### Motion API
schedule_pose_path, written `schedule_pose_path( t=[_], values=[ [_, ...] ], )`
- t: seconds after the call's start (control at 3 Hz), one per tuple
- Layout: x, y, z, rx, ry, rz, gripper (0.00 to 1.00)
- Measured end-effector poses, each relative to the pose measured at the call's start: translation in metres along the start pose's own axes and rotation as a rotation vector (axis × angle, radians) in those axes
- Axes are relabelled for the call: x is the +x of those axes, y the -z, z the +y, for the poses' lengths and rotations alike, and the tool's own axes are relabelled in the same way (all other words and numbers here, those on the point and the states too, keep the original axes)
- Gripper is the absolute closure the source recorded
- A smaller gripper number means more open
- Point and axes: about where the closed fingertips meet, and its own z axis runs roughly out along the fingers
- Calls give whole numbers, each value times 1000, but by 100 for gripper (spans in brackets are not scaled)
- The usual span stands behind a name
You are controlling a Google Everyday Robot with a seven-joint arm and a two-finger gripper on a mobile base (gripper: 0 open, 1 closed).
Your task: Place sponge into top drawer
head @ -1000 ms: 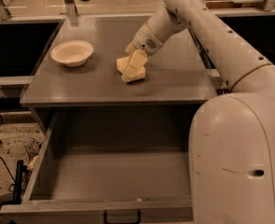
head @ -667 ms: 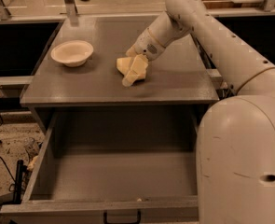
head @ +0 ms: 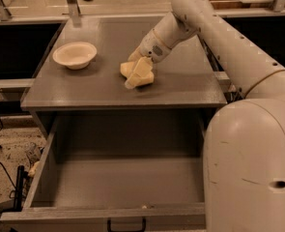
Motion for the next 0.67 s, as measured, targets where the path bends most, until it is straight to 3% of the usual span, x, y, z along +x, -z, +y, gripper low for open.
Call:
schedule_pose_path(
  t=[0.33,0.67],
  values=[
    [0,0,0,0,0,0,48],
    [0,0,0,0,0,0,72]
  ],
)
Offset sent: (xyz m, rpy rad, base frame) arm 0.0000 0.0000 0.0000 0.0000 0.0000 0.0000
